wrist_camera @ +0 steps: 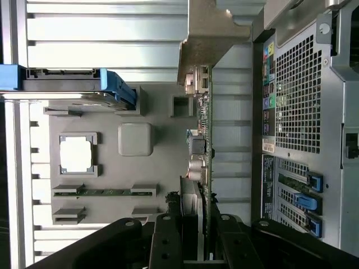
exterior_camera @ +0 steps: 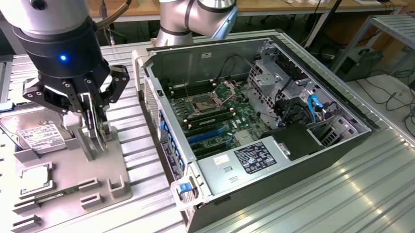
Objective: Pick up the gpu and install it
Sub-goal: 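Pick up the gpu and move the gpu toward the slot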
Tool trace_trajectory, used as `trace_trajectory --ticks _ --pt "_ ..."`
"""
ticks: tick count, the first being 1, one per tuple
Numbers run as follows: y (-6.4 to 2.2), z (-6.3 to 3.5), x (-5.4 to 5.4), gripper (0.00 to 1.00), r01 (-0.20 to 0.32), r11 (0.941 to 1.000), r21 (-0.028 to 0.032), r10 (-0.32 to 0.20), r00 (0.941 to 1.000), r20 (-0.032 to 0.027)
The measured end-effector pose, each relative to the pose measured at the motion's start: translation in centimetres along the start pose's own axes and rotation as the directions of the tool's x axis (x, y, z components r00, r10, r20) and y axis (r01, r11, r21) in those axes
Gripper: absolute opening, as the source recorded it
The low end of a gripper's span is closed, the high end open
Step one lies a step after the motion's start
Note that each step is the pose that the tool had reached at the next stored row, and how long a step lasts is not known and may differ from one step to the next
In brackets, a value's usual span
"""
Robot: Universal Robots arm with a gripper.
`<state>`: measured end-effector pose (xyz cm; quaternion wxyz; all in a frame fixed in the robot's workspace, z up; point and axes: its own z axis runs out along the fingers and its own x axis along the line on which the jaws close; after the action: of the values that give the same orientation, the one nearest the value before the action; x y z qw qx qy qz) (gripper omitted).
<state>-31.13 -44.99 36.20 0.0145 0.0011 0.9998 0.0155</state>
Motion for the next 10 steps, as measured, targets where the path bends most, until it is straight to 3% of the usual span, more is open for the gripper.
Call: trace_trajectory --ticks 8,10 --pt "0.06 -1.81 0.0 0.28 0.0 1.0 -0.0011 0.0 1.0 -0.0007" --pt "0.08 -2.81 -0.1 0.28 0.0 1.0 -0.0015 0.0 1.0 -0.0014"
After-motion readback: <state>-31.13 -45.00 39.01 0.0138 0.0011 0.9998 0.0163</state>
